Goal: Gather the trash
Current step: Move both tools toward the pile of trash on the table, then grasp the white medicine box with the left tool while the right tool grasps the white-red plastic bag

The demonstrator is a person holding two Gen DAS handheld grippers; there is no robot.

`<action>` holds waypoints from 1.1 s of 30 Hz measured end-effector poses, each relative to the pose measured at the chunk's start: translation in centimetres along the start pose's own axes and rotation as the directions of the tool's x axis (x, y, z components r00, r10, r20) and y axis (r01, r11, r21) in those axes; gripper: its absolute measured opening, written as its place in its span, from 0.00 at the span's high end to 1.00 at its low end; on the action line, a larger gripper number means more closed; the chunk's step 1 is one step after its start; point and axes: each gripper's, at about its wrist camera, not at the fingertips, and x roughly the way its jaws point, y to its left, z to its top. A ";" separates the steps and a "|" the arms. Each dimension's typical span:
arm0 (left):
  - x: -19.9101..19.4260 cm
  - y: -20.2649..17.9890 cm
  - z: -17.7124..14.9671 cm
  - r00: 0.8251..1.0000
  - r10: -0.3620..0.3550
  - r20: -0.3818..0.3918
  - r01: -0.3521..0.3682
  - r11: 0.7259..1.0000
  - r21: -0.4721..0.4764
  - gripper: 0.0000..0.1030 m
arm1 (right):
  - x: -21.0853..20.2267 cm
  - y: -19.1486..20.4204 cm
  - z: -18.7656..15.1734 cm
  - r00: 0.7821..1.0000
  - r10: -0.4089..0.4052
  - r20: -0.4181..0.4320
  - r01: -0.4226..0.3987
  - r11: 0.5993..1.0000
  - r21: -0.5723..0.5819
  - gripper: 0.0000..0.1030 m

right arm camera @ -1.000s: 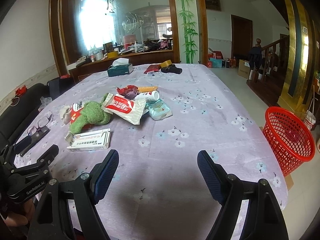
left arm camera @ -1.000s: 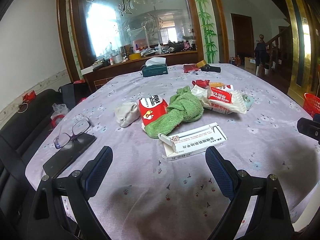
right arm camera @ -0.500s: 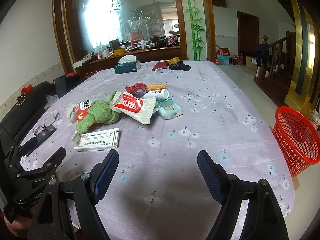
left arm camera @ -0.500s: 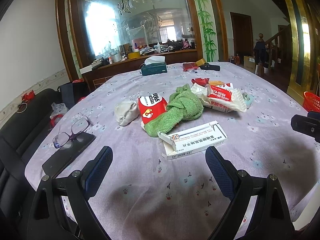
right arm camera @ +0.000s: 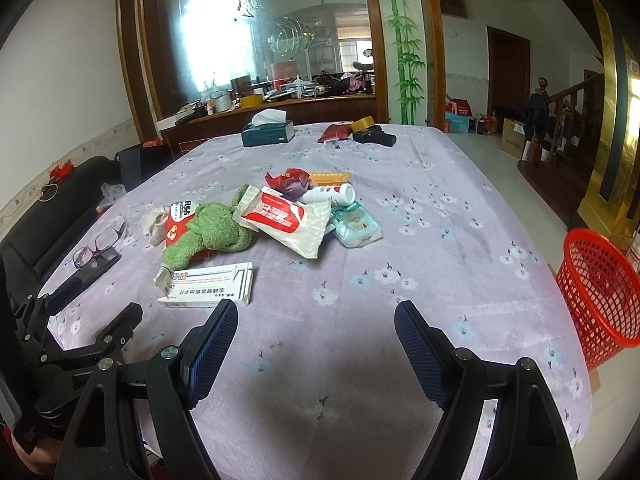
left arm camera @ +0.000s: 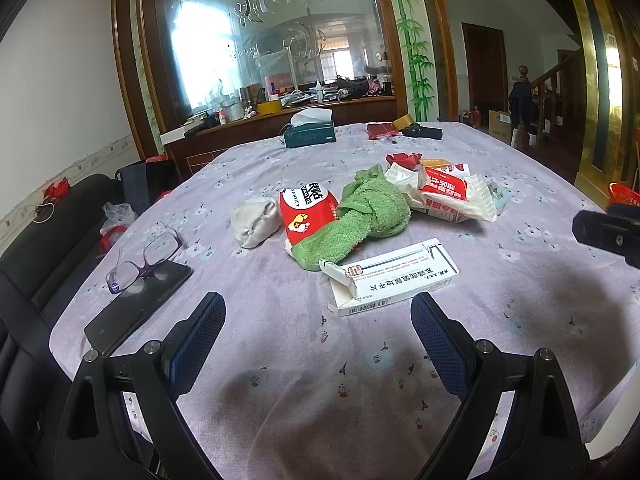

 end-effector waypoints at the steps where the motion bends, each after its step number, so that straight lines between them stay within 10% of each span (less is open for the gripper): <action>1: 0.1 0.0 0.0 1.000 0.000 -0.002 0.000 1.000 -0.001 0.09 | 0.0 0.2 0.2 1.000 0.001 0.002 -0.001 1.000 -0.010 0.18; 17: 0.7 1.3 0.1 0.997 -0.073 -0.034 0.073 0.997 -0.001 0.09 | 5.6 2.8 4.7 0.991 0.074 -0.111 -0.098 0.970 -0.223 0.18; 25: 2.7 3.3 0.9 0.914 -0.381 -0.142 0.383 0.924 -0.014 0.09 | 8.7 4.2 6.5 0.977 0.102 -0.186 -0.170 0.902 -0.398 0.18; 33: 5.5 5.0 1.2 0.882 -0.432 -0.190 0.412 0.901 -0.134 0.10 | 12.8 6.2 7.1 0.975 0.057 -0.214 -0.157 0.858 -0.489 0.18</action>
